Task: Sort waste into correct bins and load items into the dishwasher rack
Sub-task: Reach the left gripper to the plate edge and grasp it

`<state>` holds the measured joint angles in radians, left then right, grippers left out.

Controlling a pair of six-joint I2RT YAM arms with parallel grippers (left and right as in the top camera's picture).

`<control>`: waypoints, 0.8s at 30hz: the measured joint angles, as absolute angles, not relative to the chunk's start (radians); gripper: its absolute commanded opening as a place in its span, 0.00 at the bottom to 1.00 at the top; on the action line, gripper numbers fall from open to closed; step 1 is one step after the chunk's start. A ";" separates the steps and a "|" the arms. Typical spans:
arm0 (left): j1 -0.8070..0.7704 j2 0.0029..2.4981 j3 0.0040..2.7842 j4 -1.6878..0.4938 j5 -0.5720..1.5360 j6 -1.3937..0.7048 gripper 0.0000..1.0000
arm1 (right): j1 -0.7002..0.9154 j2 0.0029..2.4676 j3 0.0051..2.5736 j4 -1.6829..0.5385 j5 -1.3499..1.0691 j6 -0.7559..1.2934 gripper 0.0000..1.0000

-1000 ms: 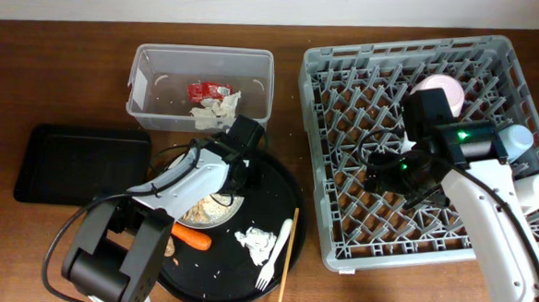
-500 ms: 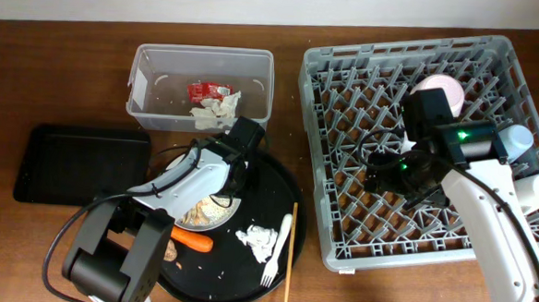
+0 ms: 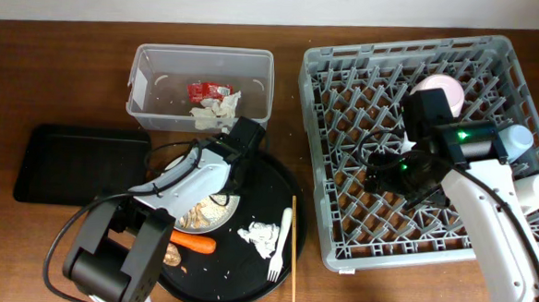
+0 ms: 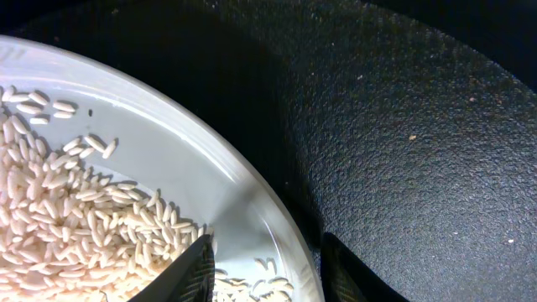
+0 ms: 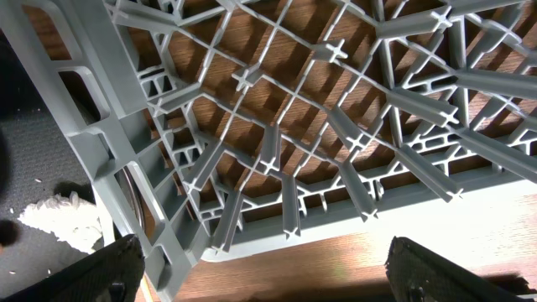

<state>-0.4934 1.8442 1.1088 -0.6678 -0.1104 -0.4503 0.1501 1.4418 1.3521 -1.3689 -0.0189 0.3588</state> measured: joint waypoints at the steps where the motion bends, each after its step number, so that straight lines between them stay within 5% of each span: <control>1: -0.493 1.844 1.109 -0.666 -0.113 -0.450 0.41 | 0.150 1.442 1.352 -1.369 -0.019 0.359 0.96; 11: -0.493 1.853 1.109 -0.612 -0.094 -0.450 0.39 | 0.150 1.442 1.352 -1.372 -0.019 0.358 0.96; 13: -0.493 1.856 1.110 -0.612 -0.094 -0.450 0.27 | 0.150 1.442 1.352 -1.375 -0.019 0.359 0.96; 24: -0.491 1.868 1.134 -0.681 -0.054 -0.450 0.16 | 0.150 1.442 1.352 -1.377 -0.019 0.359 0.95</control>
